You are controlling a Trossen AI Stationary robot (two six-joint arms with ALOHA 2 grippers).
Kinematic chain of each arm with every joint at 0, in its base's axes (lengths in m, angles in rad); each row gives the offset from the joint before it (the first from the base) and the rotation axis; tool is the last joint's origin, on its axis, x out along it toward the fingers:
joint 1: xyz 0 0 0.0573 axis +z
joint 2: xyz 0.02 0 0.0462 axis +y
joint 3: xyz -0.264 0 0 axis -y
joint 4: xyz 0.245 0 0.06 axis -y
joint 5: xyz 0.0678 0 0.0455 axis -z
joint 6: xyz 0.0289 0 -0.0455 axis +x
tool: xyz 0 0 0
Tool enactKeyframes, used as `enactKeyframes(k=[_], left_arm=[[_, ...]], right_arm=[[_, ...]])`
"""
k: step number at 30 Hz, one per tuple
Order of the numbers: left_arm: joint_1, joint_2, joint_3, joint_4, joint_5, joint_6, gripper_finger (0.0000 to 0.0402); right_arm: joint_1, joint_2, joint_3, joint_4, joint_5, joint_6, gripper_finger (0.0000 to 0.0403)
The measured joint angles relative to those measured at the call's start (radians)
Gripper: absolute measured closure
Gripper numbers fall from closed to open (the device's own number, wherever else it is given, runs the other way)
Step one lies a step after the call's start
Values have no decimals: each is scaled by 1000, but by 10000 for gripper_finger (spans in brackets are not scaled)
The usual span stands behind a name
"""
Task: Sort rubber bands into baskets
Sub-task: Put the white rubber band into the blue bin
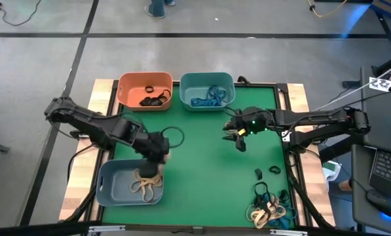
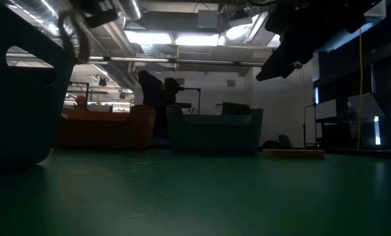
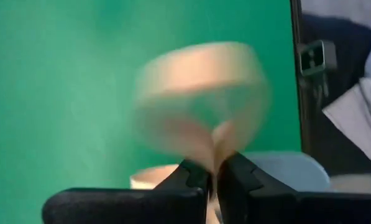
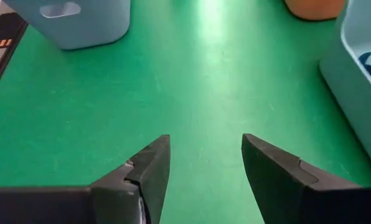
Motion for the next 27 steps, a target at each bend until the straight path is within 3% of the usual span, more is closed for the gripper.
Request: enactKeyframes(k=[15, 21, 24, 27], left_arm=[[-159, 4, -90, -71, -44, -313, 383], [-163, 4, -147, -85, -43, -437, 328], [-163, 4, -149, -84, 26, -455, 291], [-145, 4, -143, -109, 159, -442, 266]], right_arm=[[0, 0, 0, -1, 35, -3, 203], [0, 0, 0, -1, 35, -21, 203], [0, 0, 0, -1, 35, -26, 203], [0, 0, 0, -1, 35, -26, 203]])
